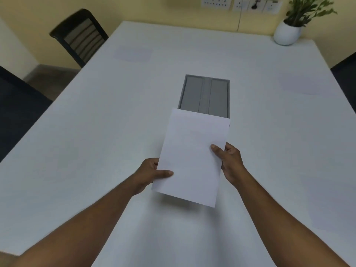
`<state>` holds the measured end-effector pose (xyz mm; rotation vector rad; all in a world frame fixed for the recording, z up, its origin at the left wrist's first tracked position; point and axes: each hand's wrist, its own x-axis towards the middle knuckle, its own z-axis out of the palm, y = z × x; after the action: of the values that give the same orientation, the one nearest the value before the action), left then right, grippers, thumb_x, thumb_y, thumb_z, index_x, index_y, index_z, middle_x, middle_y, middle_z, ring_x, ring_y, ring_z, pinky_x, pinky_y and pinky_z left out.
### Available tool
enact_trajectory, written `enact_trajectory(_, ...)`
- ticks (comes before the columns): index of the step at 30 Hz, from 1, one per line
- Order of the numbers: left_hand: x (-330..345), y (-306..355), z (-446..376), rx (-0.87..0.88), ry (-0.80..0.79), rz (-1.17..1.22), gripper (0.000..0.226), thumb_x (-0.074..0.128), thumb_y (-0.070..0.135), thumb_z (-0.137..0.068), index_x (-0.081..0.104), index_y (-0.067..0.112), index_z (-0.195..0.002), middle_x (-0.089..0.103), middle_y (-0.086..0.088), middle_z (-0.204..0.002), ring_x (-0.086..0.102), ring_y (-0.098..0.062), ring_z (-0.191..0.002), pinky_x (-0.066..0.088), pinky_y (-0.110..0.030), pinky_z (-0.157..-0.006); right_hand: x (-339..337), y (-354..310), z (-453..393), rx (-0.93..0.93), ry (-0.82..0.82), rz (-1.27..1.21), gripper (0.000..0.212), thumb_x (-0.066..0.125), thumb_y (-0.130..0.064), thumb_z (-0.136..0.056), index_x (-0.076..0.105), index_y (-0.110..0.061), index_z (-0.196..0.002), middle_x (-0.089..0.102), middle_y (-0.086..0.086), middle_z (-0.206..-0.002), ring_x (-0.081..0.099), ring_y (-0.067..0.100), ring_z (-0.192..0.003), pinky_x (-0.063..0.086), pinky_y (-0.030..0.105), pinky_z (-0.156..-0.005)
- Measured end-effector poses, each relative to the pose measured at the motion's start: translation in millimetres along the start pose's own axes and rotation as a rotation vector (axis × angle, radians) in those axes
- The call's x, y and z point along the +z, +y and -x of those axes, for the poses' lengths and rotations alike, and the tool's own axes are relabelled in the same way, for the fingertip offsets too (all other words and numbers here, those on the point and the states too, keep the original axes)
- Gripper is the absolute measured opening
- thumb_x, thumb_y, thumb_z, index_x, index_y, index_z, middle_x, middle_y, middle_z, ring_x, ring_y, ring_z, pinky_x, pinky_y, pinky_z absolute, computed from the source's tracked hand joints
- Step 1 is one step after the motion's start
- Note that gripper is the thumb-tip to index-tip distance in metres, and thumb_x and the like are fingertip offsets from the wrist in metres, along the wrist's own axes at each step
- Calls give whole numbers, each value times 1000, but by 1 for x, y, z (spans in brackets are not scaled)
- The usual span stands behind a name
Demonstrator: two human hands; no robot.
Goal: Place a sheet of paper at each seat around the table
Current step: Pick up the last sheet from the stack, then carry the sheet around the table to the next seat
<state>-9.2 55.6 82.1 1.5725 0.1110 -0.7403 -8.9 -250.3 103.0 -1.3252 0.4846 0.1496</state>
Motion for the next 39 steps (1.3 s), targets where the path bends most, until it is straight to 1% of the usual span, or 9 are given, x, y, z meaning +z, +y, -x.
enact_trajectory(4,-16,0,32,88,127,-34,41,89,11,-88,78,11,-127,81,-9,-123,79,-32,-113,61,-51,-103,22,-12,2,-33,-34,51,21,77,-15,-96,77,-16,-117,83,3,-111,78,25,-95,62,38,-80)
enact_trajectory(7,-33,-2,61,113,214,-27,39,90,11,-87,79,12,-125,82,-7,-120,80,-31,-110,62,-53,-102,48,-22,3,-59,-98,84,18,77,-15,-97,77,-12,-115,82,6,-110,78,23,-93,63,35,-76)
enact_trajectory(15,-116,-19,147,164,391,48,41,92,13,-85,79,12,-124,82,-8,-120,80,-32,-110,61,-57,-103,166,-33,31,-121,-287,180,24,77,-19,-96,75,-4,-115,82,11,-111,78,25,-96,62,38,-81)
enact_trajectory(18,-154,-31,180,184,445,78,42,93,14,-85,79,11,-124,82,-8,-119,80,-32,-109,61,-57,-103,221,-33,50,-145,-342,228,13,78,-19,-96,77,-9,-104,82,8,-104,78,23,-92,61,38,-79)
enact_trajectory(22,-209,-47,221,229,480,121,41,92,14,-85,79,12,-123,83,-6,-119,80,-30,-109,61,-56,-103,294,-28,76,-181,-378,277,15,79,-20,-96,78,-9,-105,83,9,-106,79,25,-93,61,38,-79)
enact_trajectory(29,-317,-80,298,248,549,109,41,94,21,-84,79,19,-122,83,5,-115,81,-21,-104,65,-48,-98,430,6,129,-220,-398,280,12,78,-17,-96,79,-10,-106,82,9,-106,78,24,-89,61,37,-77)
enact_trajectory(33,-370,-98,338,223,601,125,40,95,24,-83,80,21,-120,83,6,-115,80,-23,-105,64,-50,-99,497,28,153,-208,-401,259,17,79,-17,-94,80,-10,-110,82,11,-114,77,27,-96,60,38,-79)
enact_trajectory(36,-401,-104,359,228,605,142,37,94,21,-83,80,20,-118,84,4,-114,81,-24,-105,63,-53,-101,535,38,164,-206,-401,251,17,79,-16,-95,79,-9,-110,81,12,-114,77,25,-93,60,38,-79)
enact_trajectory(39,-429,-107,372,240,599,178,38,93,19,-84,79,17,-119,84,1,-115,81,-26,-105,62,-55,-102,564,42,168,-216,-401,258,18,79,-16,-95,79,-9,-111,82,11,-115,77,29,-98,60,40,-82)
